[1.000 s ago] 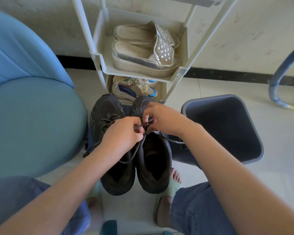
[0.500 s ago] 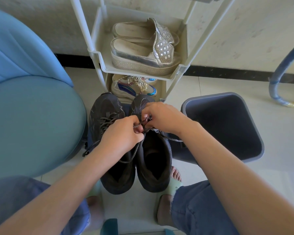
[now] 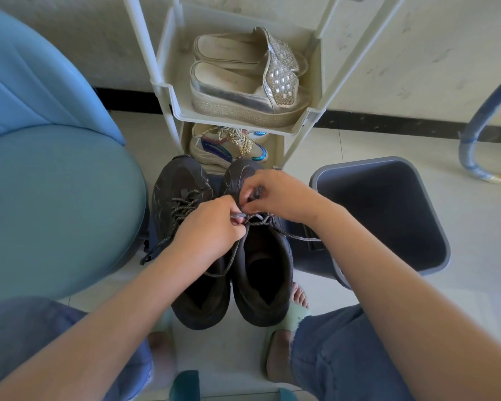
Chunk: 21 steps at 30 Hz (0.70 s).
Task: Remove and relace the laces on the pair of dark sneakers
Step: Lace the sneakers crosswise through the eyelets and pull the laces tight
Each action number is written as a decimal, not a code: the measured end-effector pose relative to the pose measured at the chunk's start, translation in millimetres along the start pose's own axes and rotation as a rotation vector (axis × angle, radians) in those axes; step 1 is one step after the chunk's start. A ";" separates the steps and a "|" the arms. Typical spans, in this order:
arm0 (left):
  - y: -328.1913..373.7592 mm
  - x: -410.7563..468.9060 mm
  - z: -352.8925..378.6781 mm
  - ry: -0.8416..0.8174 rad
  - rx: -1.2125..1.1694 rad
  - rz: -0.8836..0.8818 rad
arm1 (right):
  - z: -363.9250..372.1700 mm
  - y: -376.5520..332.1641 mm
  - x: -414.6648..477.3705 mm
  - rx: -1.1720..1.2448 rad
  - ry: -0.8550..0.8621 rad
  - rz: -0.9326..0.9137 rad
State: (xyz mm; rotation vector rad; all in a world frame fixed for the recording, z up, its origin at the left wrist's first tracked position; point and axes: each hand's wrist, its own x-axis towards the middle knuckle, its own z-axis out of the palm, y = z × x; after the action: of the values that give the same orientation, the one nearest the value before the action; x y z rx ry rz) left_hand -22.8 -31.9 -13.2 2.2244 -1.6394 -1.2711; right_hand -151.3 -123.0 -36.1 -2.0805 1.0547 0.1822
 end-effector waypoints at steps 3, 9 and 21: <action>0.2 -0.1 0.9 0.001 0.010 -0.001 | -3.3 -0.5 0.5 -0.004 0.059 0.045; 0.8 1.1 1.8 0.008 0.041 0.017 | -6.6 -1.5 2.4 0.003 0.094 0.117; -13.1 43.8 -17.7 0.208 -0.071 0.081 | -26.3 17.6 -10.3 0.238 0.008 0.189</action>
State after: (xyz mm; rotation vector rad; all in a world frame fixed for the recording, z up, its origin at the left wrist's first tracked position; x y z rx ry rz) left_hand 1.8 -69.4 -33.0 2.1430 -1.5653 -1.0231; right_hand -176.4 -141.1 -23.8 -1.7708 1.2168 0.1344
